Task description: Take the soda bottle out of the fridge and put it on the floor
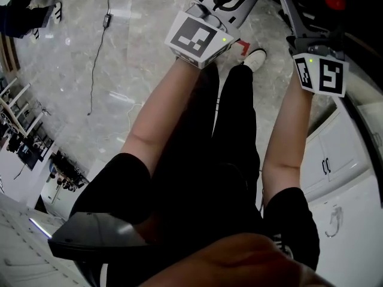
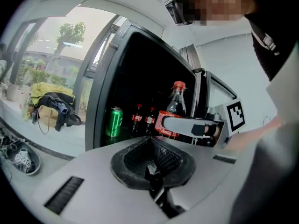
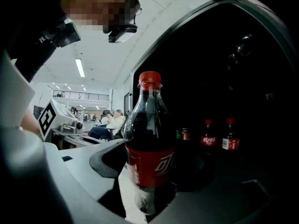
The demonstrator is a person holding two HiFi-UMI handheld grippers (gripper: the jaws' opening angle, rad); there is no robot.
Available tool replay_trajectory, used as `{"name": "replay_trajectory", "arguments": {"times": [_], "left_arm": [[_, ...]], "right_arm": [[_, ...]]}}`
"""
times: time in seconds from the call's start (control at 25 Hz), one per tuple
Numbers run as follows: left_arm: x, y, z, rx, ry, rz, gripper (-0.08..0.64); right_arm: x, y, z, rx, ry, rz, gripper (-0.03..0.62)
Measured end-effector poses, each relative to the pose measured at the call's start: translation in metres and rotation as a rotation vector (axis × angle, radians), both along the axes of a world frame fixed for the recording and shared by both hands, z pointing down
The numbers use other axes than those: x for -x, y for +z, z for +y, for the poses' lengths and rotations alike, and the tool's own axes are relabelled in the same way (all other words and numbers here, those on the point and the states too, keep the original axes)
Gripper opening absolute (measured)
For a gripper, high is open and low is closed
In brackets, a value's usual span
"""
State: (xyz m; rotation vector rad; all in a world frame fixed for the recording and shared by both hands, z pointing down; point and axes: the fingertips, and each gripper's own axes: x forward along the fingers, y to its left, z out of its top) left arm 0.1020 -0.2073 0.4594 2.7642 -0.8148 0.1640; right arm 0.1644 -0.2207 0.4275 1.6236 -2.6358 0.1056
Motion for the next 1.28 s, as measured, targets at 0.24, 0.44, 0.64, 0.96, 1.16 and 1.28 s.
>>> {"name": "replay_trajectory", "arguments": {"times": [0.24, 0.44, 0.64, 0.96, 1.16, 1.28], "left_arm": [[0.036, 0.064, 0.024, 0.073, -0.023, -0.042, 0.0], [0.07, 0.127, 0.036, 0.172, -0.077, -0.078, 0.0], [0.088, 0.192, 0.05, 0.227, -0.086, -0.092, 0.0], [0.113, 0.303, 0.074, 0.296, -0.054, -0.127, 0.0], [0.119, 0.352, 0.083, 0.343, -0.047, -0.142, 0.0], [0.121, 0.377, 0.088, 0.361, -0.037, -0.153, 0.0]], "right_arm": [[0.036, 0.073, 0.032, 0.088, -0.054, 0.022, 0.316], [0.068, 0.158, 0.05, 0.187, -0.078, 0.052, 0.316], [0.081, 0.245, 0.067, 0.292, -0.085, 0.088, 0.316], [0.099, 0.385, 0.091, 0.439, -0.083, 0.119, 0.316], [0.103, 0.463, 0.105, 0.531, -0.099, 0.152, 0.316], [0.107, 0.5, 0.113, 0.569, -0.106, 0.167, 0.316]]}}
